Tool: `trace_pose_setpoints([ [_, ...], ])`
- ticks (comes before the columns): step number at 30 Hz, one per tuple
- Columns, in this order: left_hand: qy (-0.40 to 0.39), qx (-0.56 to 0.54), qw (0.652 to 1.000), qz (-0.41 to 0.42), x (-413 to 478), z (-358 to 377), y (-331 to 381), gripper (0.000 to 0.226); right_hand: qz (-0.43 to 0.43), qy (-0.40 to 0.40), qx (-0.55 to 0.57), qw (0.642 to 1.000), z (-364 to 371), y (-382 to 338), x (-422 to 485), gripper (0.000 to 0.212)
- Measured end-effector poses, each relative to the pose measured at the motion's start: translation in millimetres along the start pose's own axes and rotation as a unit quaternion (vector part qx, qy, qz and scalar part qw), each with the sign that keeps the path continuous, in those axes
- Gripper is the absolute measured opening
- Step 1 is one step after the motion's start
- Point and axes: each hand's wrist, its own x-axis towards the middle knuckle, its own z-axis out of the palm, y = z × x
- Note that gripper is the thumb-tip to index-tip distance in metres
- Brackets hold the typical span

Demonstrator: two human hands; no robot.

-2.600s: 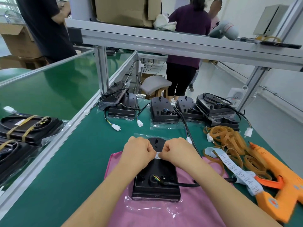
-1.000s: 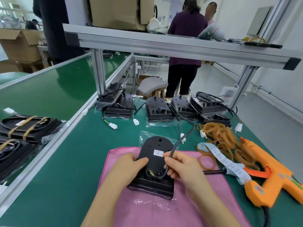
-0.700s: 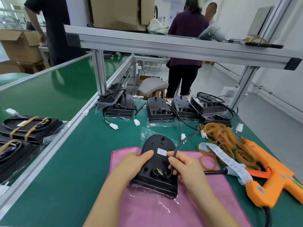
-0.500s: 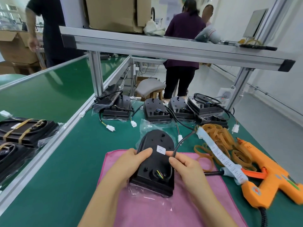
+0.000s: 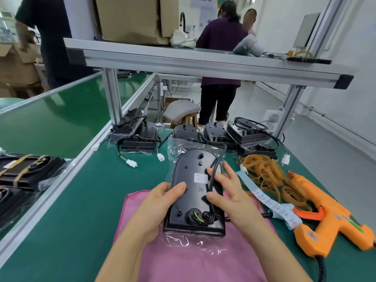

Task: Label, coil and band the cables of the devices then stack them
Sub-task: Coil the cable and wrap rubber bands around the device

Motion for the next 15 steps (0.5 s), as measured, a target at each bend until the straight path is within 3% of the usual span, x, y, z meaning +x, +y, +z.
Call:
trace_pose_setpoints([
  [3, -0.001, 0.001, 1.000, 0.006, -3, 1, -3, 0.034, 0.045, 0.055, 0.019, 0.997, 1, 9, -3, 0.085],
  [5, -0.003, -0.016, 1.000, 0.000, -5, 2, -5, 0.037, 0.127, 0.073, 0.123, 0.982, 0, 15, -4, 0.106],
  [6, -0.006, -0.021, 1.000, -0.003, -5, 3, -6, 0.036, 0.156, 0.050, 0.204, 0.965, -1, 17, -4, 0.104],
  [8, -0.016, -0.014, 1.000, -0.006, -6, 3, -6, 0.038, 0.191, -0.009, 0.323, 0.927, -3, 14, -3, 0.071],
  [10, -0.027, 0.008, 1.000, -0.011, -8, 3, -6, 0.051, 0.209, -0.026, 0.362, 0.908, -3, 11, -3, 0.039],
  [13, -0.067, 0.030, 0.996, -0.048, -7, -1, -5, 0.063, 0.207, -0.008, 0.380, 0.901, -5, 10, -1, 0.031],
  [15, -0.064, 0.075, 0.993, -0.070, -1, -4, 4, 0.051, 0.202, -0.005, 0.380, 0.903, -6, 10, -1, 0.029],
])
